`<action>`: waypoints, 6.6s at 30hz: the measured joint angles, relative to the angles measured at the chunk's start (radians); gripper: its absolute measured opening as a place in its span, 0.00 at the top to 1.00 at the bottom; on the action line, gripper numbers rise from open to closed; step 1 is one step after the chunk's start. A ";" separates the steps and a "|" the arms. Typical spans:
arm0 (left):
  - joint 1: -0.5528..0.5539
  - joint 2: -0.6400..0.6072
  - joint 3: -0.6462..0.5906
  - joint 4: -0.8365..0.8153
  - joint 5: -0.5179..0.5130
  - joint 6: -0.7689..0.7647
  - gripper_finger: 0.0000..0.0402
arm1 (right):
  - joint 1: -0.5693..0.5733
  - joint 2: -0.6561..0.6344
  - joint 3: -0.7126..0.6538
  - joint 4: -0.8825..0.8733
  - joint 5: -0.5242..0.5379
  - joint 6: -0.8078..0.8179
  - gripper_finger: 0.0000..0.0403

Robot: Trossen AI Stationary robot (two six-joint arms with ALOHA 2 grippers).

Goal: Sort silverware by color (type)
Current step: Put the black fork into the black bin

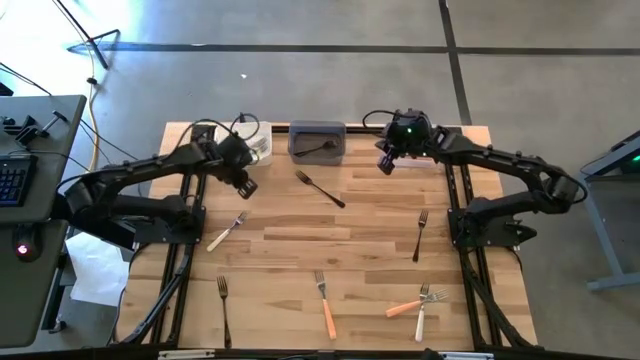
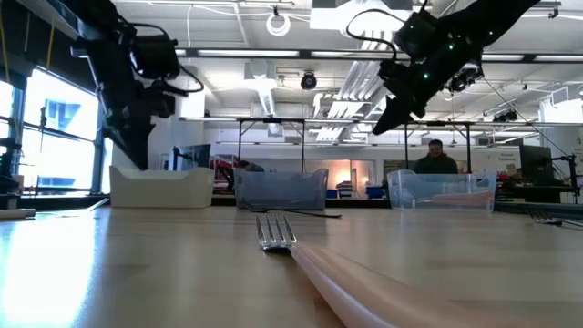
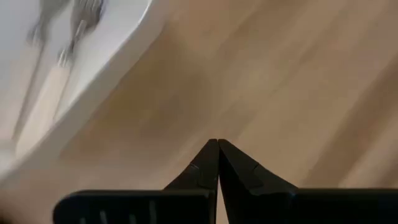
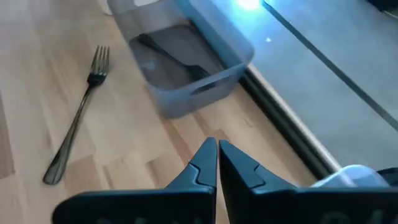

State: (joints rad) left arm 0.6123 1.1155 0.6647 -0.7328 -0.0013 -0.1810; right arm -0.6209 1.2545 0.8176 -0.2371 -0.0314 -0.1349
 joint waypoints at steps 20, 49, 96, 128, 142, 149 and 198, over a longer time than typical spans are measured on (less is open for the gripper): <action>0.110 0.129 -0.049 0.164 -0.306 -0.078 1.00 | 0.117 -0.044 -0.062 0.035 0.086 0.049 1.00; -0.125 -0.124 -0.049 0.469 0.086 -0.053 1.00 | 0.394 -0.157 -0.077 0.016 0.222 0.230 1.00; -0.311 0.473 0.036 1.154 0.208 0.026 0.99 | 0.893 -0.029 -0.086 -0.806 0.046 1.717 0.92; -0.305 0.473 0.036 1.142 0.200 0.036 0.99 | 0.733 0.116 -0.246 -0.585 0.058 1.800 0.90; -0.279 0.473 0.036 1.158 0.200 0.005 0.99 | 0.758 0.120 -0.184 -0.644 0.270 1.698 0.99; -0.278 0.473 -0.036 1.323 0.203 -0.034 1.00 | 0.755 0.103 -0.097 -0.573 0.397 1.491 0.99; -0.334 0.506 0.157 1.571 0.348 0.020 0.54 | 0.476 0.064 -0.095 0.911 0.022 0.197 1.00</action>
State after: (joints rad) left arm 0.2786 1.6212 0.8219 0.8381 0.3466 -0.1613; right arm -0.1444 1.3182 0.7227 0.6741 -0.0090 0.0624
